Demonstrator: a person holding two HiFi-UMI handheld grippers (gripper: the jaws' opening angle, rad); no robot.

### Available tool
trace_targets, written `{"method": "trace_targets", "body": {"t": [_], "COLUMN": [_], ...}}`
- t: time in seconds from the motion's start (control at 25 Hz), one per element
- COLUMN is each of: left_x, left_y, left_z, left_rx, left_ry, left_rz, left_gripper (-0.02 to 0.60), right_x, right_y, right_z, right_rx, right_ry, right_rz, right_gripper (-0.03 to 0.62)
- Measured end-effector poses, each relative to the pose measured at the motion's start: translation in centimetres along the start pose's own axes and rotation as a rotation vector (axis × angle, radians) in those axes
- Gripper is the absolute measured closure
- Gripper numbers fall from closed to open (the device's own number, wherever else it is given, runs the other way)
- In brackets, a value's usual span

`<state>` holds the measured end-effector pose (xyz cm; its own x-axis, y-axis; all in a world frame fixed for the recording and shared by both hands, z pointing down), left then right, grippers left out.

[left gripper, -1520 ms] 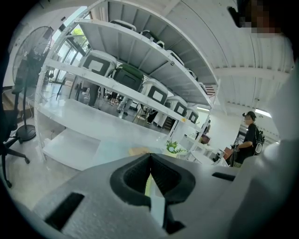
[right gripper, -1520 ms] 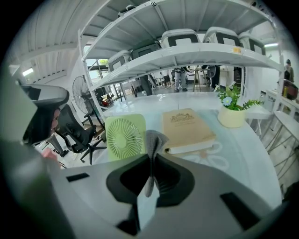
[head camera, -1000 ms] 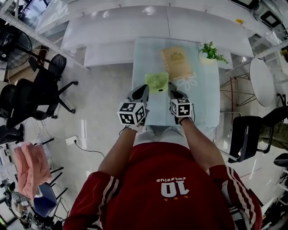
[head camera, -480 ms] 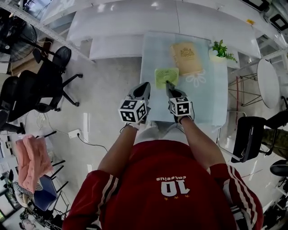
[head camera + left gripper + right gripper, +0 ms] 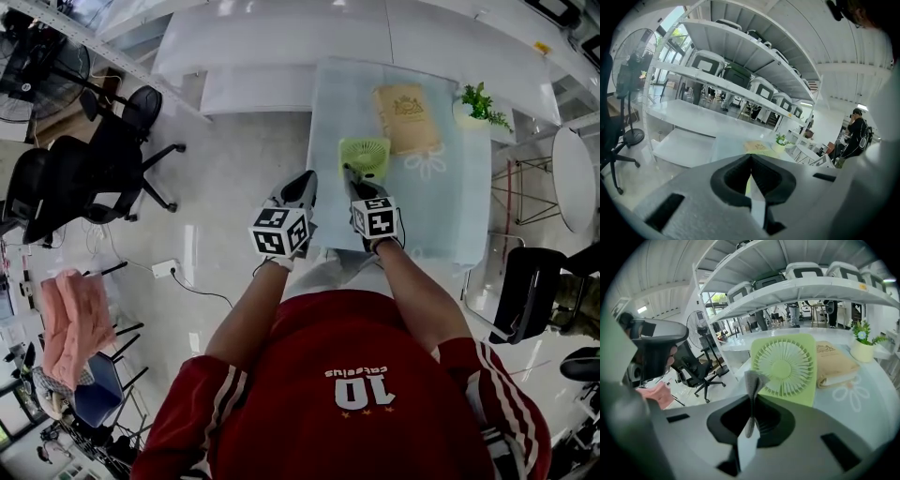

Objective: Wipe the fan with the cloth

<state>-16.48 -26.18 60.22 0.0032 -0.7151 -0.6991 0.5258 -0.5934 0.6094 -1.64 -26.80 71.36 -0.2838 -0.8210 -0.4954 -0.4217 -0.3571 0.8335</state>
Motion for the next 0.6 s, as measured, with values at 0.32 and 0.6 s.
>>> {"method": "trace_targets", "body": {"t": [0.32,0.6], "left_x": [-0.9,-1.8], "left_y": [-0.3,-0.7], "left_z": [0.6,1.4], "left_rx": [0.015,0.039], "left_ry": [-0.003,-0.003], "left_rz": [0.015,0.035], "left_gripper": [0.577,0.577], "right_x": [0.3,0.2], "right_y": [1.3,2.6], "right_z": [0.7,0.3], "right_rx": [0.026,0.025], "right_ry": [-0.008,-0.005], "right_rz": [-0.005,0.007], "right_gripper": [0.571,0.571]}}
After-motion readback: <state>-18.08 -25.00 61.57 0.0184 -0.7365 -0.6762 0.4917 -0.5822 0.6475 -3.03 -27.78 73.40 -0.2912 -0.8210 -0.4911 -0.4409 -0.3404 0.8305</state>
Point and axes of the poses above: the fingertips, and each gripper's own axes: y forward along the fingers, z to its left, x out of its top, the point moved 5 cm from there along -y, backward along the fingers, and after that the axes turned 15 degrees about z, right-handed, at the moved point
